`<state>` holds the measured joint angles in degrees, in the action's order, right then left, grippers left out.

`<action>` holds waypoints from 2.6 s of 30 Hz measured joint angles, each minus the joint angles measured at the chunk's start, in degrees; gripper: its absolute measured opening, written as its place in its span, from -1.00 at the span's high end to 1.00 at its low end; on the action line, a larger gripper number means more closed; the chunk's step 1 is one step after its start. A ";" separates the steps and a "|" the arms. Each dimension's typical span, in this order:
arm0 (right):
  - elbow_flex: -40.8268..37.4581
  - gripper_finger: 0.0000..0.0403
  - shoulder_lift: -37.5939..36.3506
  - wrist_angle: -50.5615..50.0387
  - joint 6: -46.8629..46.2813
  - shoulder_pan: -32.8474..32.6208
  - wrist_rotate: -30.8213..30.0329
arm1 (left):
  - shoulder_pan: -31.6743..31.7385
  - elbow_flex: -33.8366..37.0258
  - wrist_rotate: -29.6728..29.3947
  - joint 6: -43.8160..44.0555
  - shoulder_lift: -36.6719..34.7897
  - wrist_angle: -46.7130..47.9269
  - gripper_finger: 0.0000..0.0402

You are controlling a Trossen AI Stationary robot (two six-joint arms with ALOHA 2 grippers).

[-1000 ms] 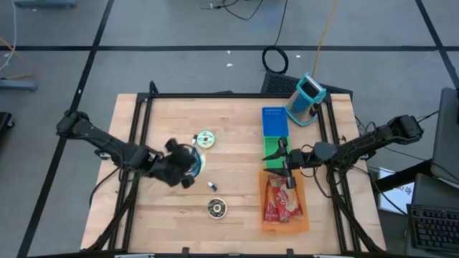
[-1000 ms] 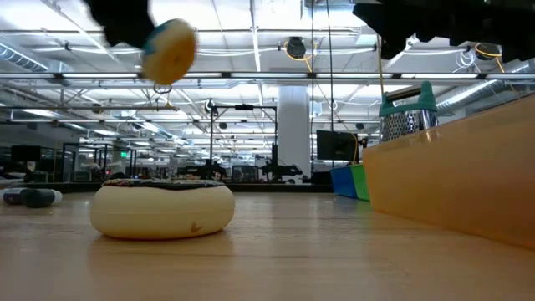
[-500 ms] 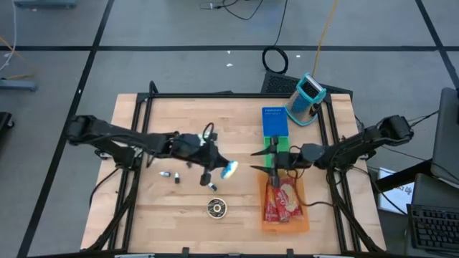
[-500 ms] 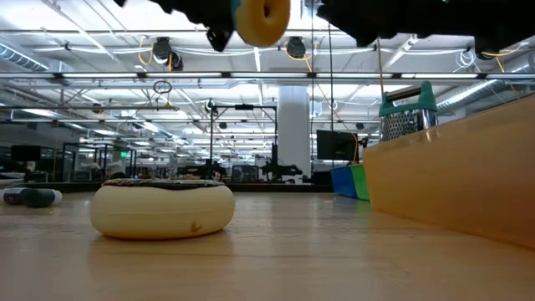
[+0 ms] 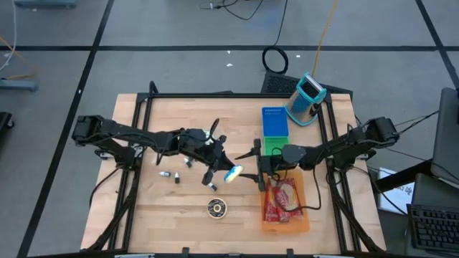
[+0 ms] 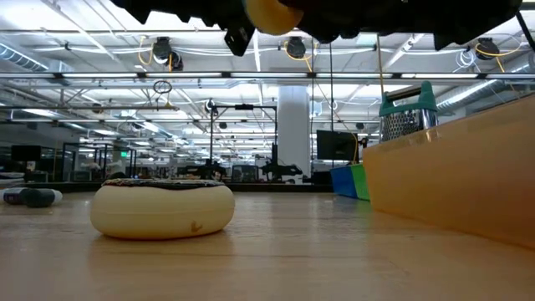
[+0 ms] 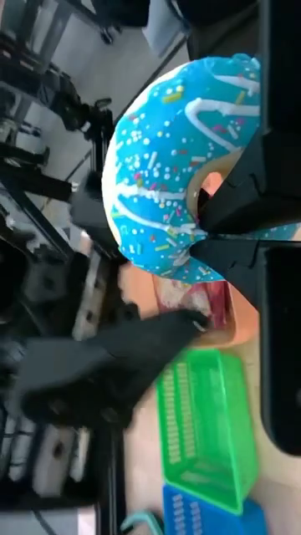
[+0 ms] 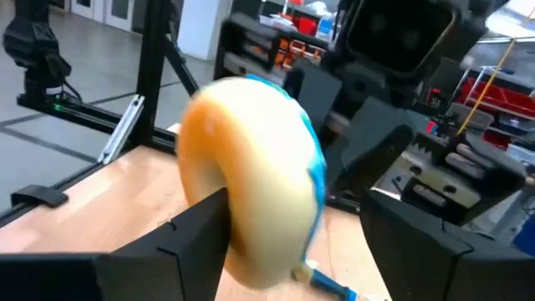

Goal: Pick & Place Food Item
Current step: Put the blue donut into the green bin

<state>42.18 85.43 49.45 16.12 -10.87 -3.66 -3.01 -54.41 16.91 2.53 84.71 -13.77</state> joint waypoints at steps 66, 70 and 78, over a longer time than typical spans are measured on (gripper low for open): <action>-5.71 0.97 -23.73 -67.90 -17.44 -6.33 -38.28 | 0.81 0.00 -23.61 -2.02 -4.64 4.48 -0.25; -8.41 0.97 -23.11 -67.69 -19.38 -4.75 -38.20 | 0.81 0.00 -23.59 -2.02 -4.31 4.71 -0.25; -11.84 0.96 -23.10 -66.01 -22.53 -3.15 -36.17 | 0.81 0.00 -23.59 -1.12 -4.42 4.50 -0.25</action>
<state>30.34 62.33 -16.56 -6.41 -14.02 -39.83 -2.20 -54.41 -6.68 1.41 80.29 -9.27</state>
